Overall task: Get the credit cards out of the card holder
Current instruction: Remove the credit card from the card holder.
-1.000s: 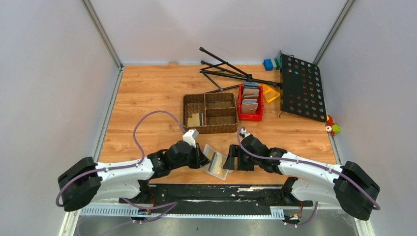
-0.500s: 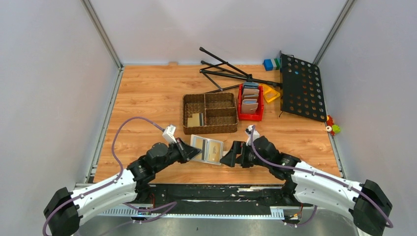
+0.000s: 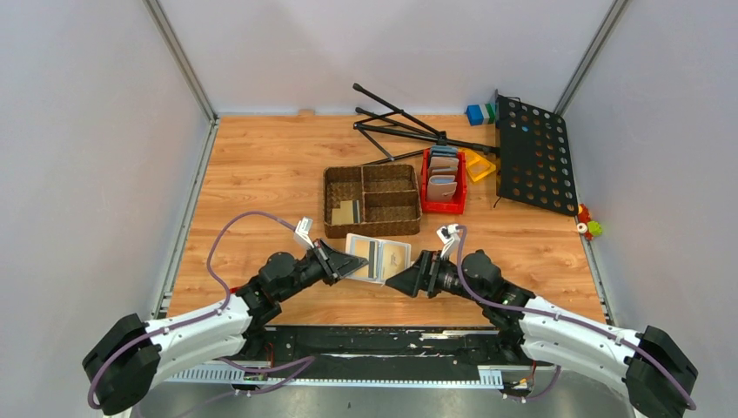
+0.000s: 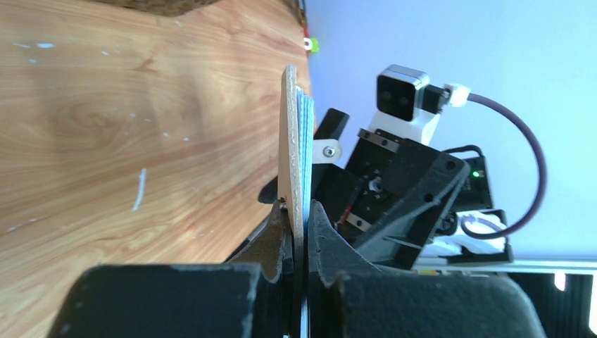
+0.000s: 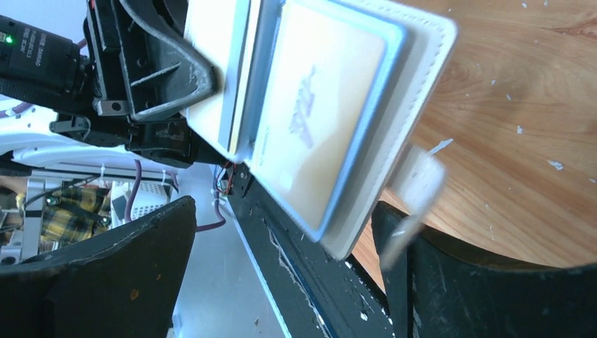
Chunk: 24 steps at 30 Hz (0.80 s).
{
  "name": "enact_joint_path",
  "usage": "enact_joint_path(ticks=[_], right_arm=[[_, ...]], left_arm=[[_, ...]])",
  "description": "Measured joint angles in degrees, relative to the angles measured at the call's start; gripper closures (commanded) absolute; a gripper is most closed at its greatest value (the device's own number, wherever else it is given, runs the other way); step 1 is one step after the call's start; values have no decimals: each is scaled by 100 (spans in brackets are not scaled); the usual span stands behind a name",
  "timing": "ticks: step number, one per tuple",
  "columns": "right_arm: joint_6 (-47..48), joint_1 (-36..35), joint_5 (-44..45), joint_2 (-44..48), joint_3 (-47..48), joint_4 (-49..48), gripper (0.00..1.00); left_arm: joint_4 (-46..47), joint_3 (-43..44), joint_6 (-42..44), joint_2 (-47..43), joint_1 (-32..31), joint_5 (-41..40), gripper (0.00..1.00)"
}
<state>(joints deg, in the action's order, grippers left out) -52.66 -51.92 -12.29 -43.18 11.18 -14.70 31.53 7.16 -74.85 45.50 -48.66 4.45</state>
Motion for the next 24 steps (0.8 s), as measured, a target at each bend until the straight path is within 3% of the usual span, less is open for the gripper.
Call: enact_joint_path(ticks=[4,13,22,24], right_arm=[[-166,0,229,74,-61,-74,32],[-568,0,863,903,-109,42,67],[-772,0,984,833,-107,42,80],[-815,0,957,699,-107,28,87]], left_arm=[[516,0,-184,267,2,214,100],[857,0,-330,308,37,343,100],[855,0,-326,310,39,372,100],[841,0,-323,310,44,367,100]])
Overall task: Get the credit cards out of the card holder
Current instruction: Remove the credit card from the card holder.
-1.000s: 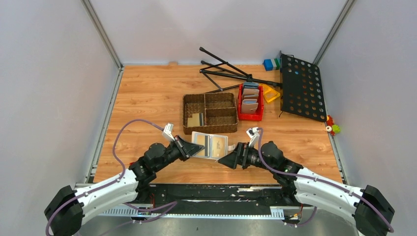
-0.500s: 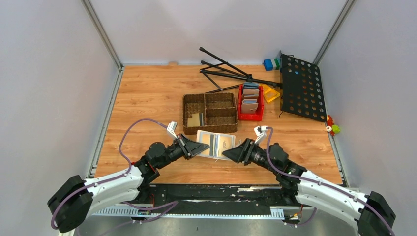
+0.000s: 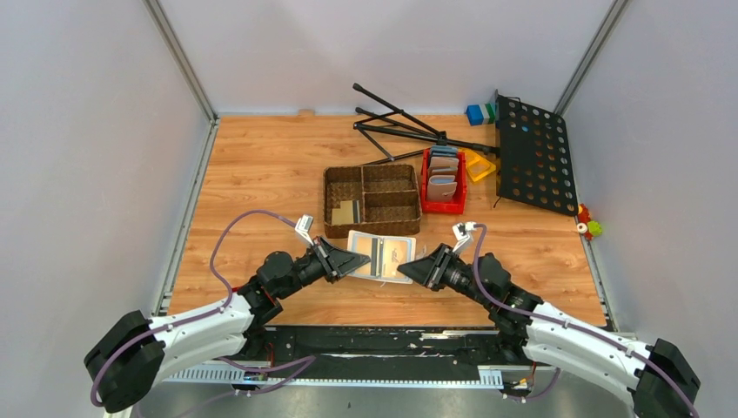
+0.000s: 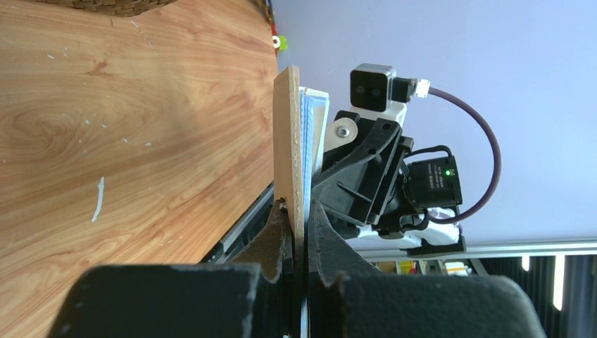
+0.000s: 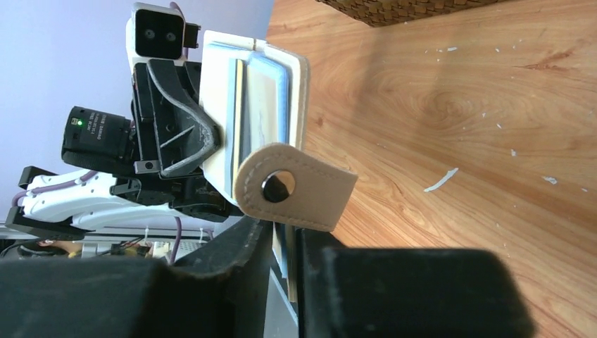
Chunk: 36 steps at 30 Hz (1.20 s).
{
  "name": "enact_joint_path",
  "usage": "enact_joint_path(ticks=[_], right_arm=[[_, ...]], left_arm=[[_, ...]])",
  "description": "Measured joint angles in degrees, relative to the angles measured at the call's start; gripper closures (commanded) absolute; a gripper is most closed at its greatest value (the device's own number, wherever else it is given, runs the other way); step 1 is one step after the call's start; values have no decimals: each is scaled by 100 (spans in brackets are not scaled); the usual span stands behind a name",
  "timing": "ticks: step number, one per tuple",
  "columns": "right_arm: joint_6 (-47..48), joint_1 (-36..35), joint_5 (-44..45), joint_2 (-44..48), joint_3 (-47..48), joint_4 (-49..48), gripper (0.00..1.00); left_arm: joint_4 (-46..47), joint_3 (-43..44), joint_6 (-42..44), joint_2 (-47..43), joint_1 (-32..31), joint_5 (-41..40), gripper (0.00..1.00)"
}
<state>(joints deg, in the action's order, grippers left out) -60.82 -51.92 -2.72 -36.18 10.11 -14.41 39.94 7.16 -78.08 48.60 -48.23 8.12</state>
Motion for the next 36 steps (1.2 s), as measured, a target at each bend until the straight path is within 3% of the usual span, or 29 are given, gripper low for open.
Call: enact_joint_path(ticks=[1,3,9,12,15,19,23,27,32,36], right_arm=[[-20,0,-26,-37,0,-13,92],[-96,0,-94,-98,0,-107,100],[-216,0,-251,-118,0,-208,100],[-201,0,-232,2,0,-50,100],[-94,0,-140,232,0,245,100],[37,0,-28,297,-2,525,100],[118,0,-22,157,-52,608,100],[162,0,-131,-90,-57,557,100],[149,0,-450,-317,-96,125,100],[101,0,-669,-378,-111,-260,100]], left_arm=[[-20,0,4,-4,0,-4,100],[-105,0,42,-31,7,-15,89],[-968,94,409,-608,11,-33,38],[-2120,474,778,-1178,-7,-260,28],[-3442,1049,1217,-1631,-11,-715,28],[-4750,1720,1856,-1954,-11,-1287,36],[-5047,1902,2194,-1910,-7,-1233,51],[-4426,1805,2194,-1198,-20,-487,60],[-3163,1447,1860,-103,-133,387,64],[-2273,1034,1416,181,-168,750,68]])
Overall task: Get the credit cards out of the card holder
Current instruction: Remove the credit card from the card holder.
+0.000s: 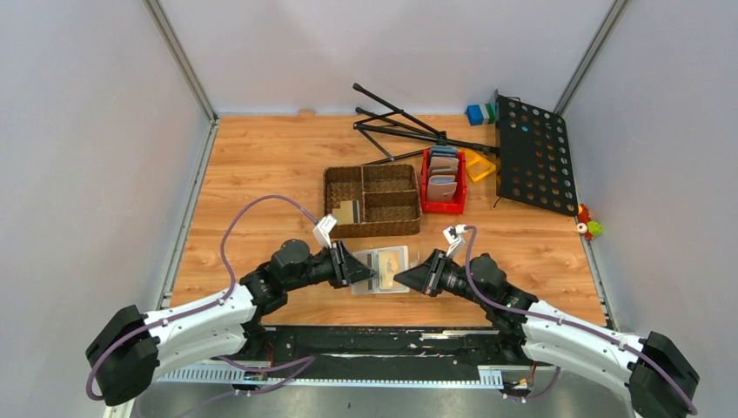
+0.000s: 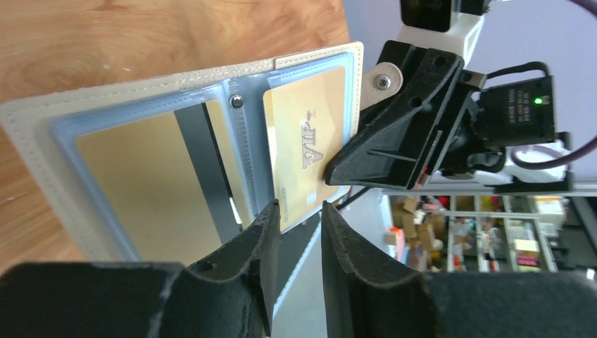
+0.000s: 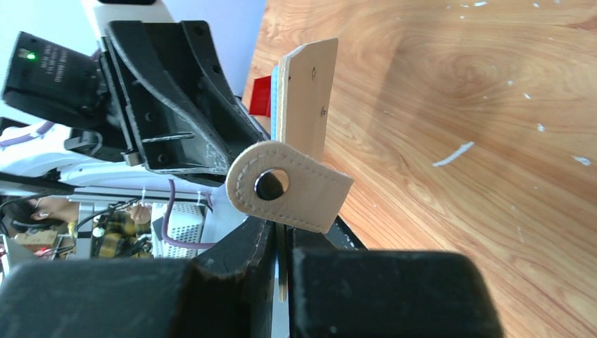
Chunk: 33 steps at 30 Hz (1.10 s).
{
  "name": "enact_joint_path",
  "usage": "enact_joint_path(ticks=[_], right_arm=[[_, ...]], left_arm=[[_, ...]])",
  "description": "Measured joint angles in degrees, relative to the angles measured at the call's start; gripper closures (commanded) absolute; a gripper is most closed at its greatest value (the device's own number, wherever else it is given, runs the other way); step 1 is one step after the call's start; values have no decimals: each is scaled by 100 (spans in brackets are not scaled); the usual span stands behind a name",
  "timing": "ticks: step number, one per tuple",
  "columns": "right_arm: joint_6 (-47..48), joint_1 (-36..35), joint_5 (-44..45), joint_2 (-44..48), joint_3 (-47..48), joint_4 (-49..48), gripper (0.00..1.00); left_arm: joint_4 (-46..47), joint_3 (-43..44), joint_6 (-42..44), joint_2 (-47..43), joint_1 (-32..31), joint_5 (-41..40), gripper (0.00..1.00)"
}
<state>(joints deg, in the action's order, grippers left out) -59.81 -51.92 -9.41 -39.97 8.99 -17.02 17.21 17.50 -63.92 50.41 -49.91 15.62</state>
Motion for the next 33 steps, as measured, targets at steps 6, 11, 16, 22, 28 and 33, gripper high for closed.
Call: enact_joint_path(ticks=[6,11,16,22,28,33], right_arm=[[-118,0,-216,-105,-52,-428,100],[-195,0,-352,-160,-125,-688,100],[-201,0,-372,-140,-125,-752,100],[-201,0,-380,-111,-125,-739,100],[-208,0,-426,-111,-125,-752,100],[-238,7,-444,-96,-125,-774,100]], left_arm=[[846,-192,-437,46,0,208,66],[1091,-199,-601,9,0,223,64],[693,-201,-562,-267,0,81,62],[317,-201,-505,-372,0,-26,62],[577,-203,-592,-59,0,120,65],[1056,-367,-793,85,11,170,68]])
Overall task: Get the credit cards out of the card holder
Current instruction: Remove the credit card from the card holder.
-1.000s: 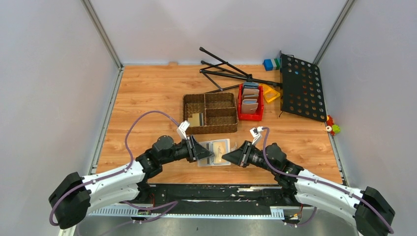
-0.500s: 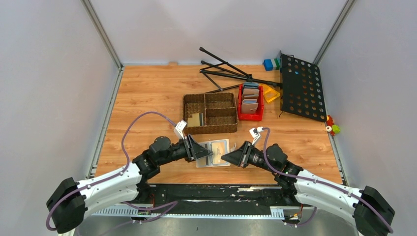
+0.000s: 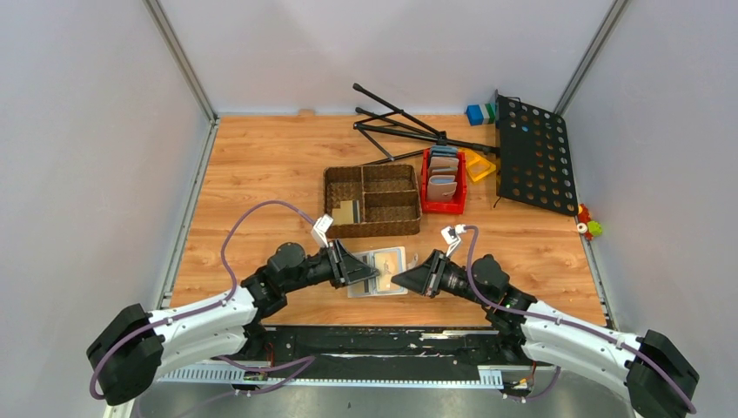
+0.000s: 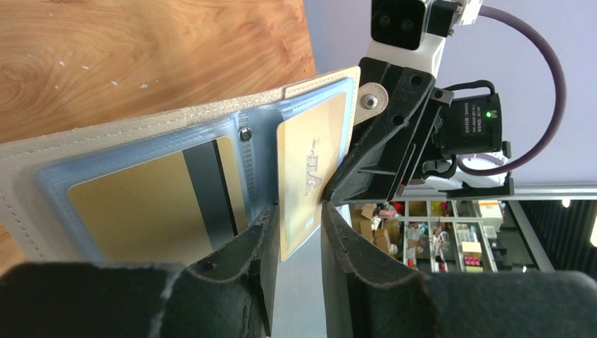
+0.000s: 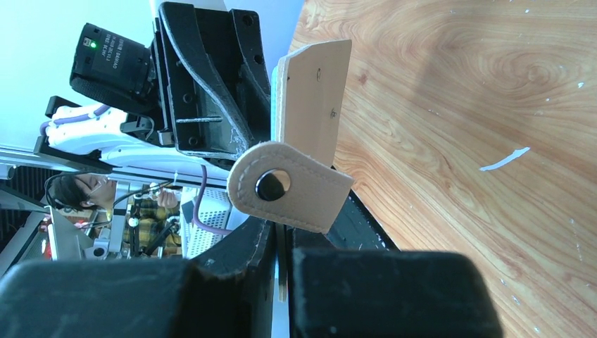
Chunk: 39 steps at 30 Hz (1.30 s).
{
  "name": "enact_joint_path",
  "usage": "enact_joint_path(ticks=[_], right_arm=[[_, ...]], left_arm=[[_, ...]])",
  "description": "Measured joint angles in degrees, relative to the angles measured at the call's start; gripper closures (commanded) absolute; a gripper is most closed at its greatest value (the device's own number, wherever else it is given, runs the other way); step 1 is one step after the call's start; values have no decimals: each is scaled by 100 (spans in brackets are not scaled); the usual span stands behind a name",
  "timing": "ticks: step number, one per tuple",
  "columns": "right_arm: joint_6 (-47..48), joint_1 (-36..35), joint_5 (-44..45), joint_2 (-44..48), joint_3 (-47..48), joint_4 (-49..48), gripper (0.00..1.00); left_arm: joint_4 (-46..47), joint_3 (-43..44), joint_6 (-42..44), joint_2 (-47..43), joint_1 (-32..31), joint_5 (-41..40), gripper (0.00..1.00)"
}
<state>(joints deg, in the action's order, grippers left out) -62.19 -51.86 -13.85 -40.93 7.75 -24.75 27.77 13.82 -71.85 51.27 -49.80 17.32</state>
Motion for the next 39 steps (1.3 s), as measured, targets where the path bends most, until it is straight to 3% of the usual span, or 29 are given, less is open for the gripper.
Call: enact_joint_path(ticks=[6,15,28,34,39], right_arm=[[-98,2,-11,57,-57,-96,100],[-319,9,-42,-72,-262,-763,100],[-391,129,-55,-479,-262,-1272,100],[-396,131,-144,-476,-284,-1473,100],[-396,127,-289,-426,-337,-1613,100]], left_arm=[[417,-195,-177,-11,7,-9,86],[1095,-470,-450,-203,31,-17,90],[1952,-472,-595,424,190,61,86],[1963,-472,-586,444,192,70,71],[1952,-466,-581,570,188,229,70]])
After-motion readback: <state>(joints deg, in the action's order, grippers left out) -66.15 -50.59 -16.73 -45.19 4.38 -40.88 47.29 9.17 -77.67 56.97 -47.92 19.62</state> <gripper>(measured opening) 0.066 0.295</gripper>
